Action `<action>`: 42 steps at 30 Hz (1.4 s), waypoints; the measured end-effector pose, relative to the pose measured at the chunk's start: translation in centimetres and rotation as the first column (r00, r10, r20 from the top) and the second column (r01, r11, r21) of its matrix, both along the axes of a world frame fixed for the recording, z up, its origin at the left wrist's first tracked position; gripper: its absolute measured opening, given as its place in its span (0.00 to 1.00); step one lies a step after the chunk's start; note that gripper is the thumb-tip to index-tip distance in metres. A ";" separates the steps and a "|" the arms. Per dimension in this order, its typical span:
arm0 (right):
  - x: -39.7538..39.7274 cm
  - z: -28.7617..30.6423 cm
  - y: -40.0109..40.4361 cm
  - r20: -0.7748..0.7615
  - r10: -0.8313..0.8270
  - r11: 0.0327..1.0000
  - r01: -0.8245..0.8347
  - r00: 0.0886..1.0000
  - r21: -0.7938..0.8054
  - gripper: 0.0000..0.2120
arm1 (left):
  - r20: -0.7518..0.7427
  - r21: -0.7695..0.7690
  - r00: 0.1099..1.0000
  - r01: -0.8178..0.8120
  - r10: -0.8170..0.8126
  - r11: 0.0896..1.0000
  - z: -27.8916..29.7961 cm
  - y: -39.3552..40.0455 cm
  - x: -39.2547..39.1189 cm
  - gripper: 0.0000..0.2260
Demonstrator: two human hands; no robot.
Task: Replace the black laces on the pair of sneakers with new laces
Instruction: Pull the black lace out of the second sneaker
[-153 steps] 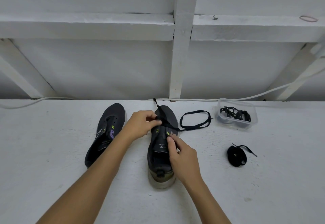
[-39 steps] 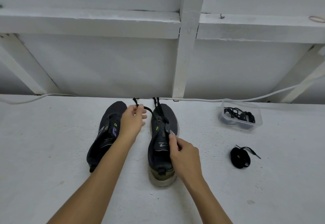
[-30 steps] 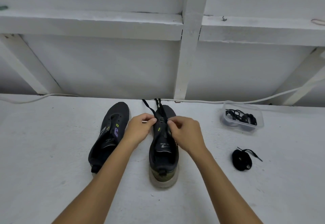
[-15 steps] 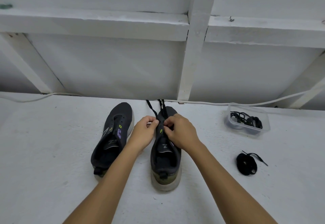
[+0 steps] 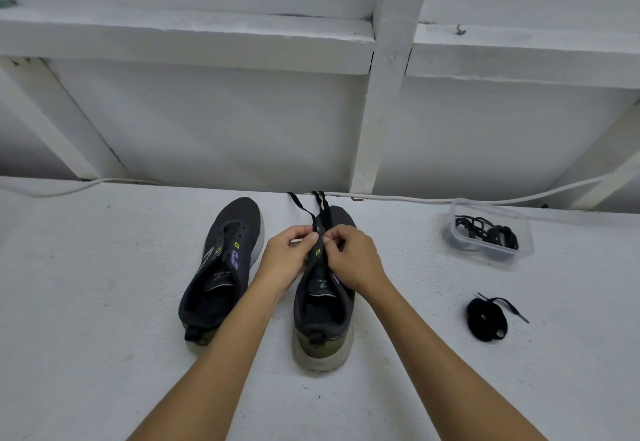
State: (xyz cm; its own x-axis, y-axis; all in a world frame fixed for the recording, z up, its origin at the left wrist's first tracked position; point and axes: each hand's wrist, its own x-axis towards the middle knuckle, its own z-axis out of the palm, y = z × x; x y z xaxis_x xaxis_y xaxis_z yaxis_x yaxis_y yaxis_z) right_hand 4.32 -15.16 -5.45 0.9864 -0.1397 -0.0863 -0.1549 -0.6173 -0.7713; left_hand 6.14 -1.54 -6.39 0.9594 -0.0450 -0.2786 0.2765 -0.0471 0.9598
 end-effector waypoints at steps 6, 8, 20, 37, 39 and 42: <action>-0.1 -0.4 0.5 0.017 0.006 0.999 -0.005 1.000 -0.052 0.03 | -0.014 -0.072 1.000 -0.028 0.027 0.997 -0.2 -0.1 -0.5 0.05; -0.2 -0.5 0.5 0.028 0.000 1.000 0.000 1.000 -0.020 0.03 | -0.007 -0.049 1.000 -0.012 0.012 0.999 0.1 -0.1 -0.4 0.05; -0.2 -1.1 0.6 0.068 -0.032 0.999 0.031 0.997 0.006 0.04 | 0.144 0.236 0.989 -0.070 0.037 0.969 0.0 -0.2 -0.9 0.04; -1.5 -0.4 -2.1 0.008 -0.315 0.899 0.296 0.949 0.323 0.08 | -0.048 0.212 0.994 -0.085 0.097 0.974 1.8 0.0 -0.3 0.14; -1.8 -0.3 -2.5 0.006 -0.268 0.935 0.258 0.963 0.243 0.07 | -0.017 0.289 0.999 0.038 -0.035 0.956 2.4 -0.1 -1.3 0.18; -1.8 -0.1 -2.2 0.023 -0.199 0.972 0.194 0.980 0.132 0.09 | -0.012 0.300 0.988 0.153 -0.157 0.942 3.0 -0.3 -2.3 0.20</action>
State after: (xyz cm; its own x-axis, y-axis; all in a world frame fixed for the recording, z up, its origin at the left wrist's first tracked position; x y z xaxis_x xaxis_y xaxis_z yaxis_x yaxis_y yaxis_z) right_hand 2.54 -17.37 -5.57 0.9436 -0.3210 -0.0809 -0.2338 -0.4733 -0.8493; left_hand 3.86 -1.82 -3.42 0.9505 -0.1096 -0.2908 0.2316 -0.3741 0.8980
